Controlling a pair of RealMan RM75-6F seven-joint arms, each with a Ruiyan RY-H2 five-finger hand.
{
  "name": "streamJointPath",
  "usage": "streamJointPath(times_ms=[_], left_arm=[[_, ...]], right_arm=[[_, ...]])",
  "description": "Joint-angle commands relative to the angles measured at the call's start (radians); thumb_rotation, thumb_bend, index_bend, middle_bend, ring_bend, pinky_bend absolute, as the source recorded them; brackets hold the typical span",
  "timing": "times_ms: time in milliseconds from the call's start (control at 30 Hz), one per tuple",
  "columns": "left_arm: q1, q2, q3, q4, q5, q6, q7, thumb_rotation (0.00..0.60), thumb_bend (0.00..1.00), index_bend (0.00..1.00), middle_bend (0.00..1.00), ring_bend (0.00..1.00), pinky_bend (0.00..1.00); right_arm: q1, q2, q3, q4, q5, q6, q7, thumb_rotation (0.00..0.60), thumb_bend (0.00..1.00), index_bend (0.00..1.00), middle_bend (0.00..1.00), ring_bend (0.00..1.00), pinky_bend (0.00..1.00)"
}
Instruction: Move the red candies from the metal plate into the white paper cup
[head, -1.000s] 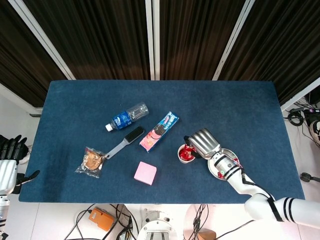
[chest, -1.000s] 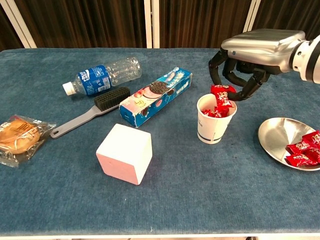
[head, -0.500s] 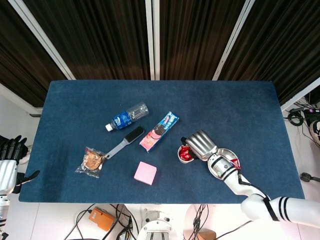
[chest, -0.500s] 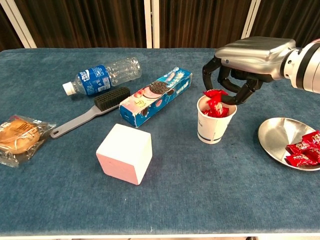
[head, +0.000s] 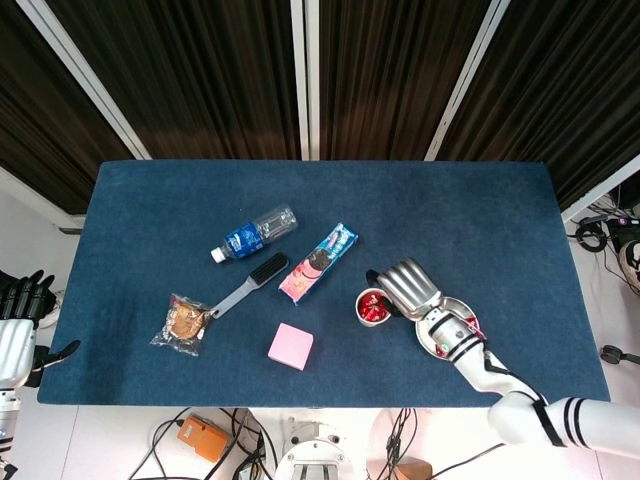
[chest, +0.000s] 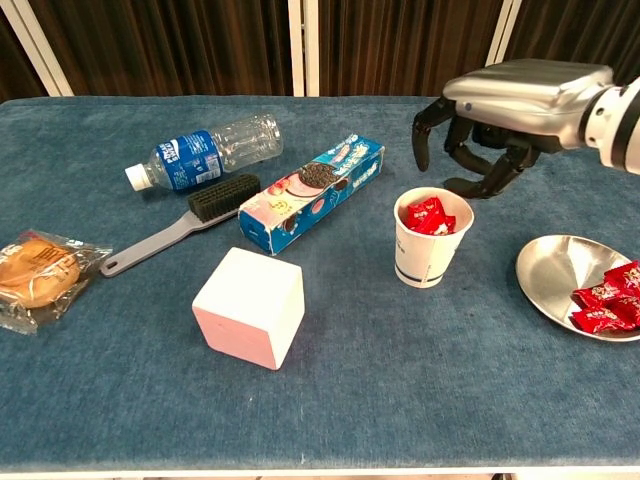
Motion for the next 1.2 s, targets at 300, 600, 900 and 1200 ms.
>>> streamJointPath(times_ms=[300,600,900,1200], left_arm=[[-0.013,-0.006,-0.003,0.001,0.01,-0.006,0.002,0.6,0.0,0.05,0.0,0.0,0.0],[-0.015,-0.007,0.0,-0.014,0.013,-0.006,0.019,0.6,0.0,0.05,0.0,0.0,0.0],[-0.01,0.001,0.001,-0.025,0.005,-0.004,0.027,0.6,0.0,0.05,0.0,0.0,0.0],[-0.012,-0.002,0.002,-0.019,0.003,-0.01,0.027,0.6,0.0,0.05,0.0,0.0,0.0]], right_arm=[[-0.203,0.159,-0.162,-0.003,-0.146,0.152,0.117,0.6,0.38,0.51,0.84,0.99,1.0],[-0.245,0.128,-0.199,0.101,-0.101,0.079,0.137,0.6,0.38,0.52,0.84,0.99,1.0],[-0.236,0.091,-0.18,0.152,-0.086,0.023,0.138,0.6,0.38,0.53,0.84,0.99,1.0],[-0.22,0.056,-0.168,0.18,-0.072,-0.029,0.122,0.6,0.38,0.53,0.84,0.99,1.0]])
